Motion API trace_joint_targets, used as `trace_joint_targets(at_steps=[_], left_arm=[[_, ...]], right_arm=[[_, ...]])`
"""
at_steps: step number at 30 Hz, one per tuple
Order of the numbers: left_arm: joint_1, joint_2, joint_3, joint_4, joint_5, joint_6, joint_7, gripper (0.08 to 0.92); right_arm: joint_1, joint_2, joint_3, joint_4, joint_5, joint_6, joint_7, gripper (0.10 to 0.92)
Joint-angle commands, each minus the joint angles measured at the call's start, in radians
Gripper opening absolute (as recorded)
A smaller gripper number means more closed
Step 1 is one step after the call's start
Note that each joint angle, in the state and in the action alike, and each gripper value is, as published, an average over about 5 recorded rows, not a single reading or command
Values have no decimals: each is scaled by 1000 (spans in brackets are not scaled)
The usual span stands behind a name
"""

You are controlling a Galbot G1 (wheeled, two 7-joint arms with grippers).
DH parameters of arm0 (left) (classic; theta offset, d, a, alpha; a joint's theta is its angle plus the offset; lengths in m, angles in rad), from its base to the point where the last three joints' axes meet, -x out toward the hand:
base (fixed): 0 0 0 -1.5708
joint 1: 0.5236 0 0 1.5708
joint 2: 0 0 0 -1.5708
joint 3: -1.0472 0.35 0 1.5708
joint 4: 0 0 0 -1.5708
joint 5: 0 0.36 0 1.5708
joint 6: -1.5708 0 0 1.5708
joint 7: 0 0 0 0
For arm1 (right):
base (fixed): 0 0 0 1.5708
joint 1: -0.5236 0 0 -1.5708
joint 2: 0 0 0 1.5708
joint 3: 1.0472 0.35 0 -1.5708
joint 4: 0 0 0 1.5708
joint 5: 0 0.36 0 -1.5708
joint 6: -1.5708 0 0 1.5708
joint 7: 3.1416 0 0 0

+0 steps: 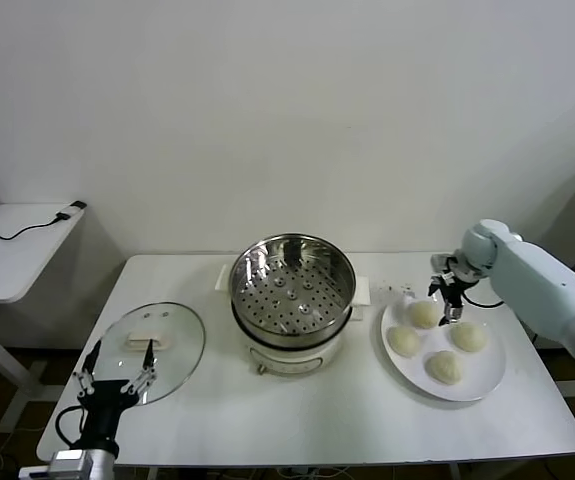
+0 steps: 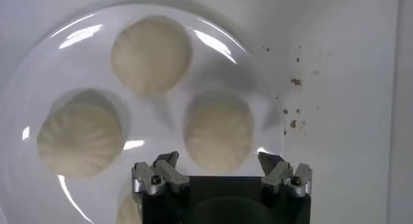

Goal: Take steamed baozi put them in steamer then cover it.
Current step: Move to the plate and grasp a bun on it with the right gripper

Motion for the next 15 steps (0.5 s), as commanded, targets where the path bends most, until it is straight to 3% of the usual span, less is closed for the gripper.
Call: trace_joint_targets(at_steps=[1,9,15], left_arm=[[0,2,-1,3,1,0,0,823],[-4,3,-1,8,2,0,0,823],[-3,1,2,7,5,0,0,823]], right_arm=[[12,58,-5,-87,-28,15,-12,823],[-7,74,32,-102,-43,25,-9,822],[-9,77,45,-108,-54,34,-12,757]])
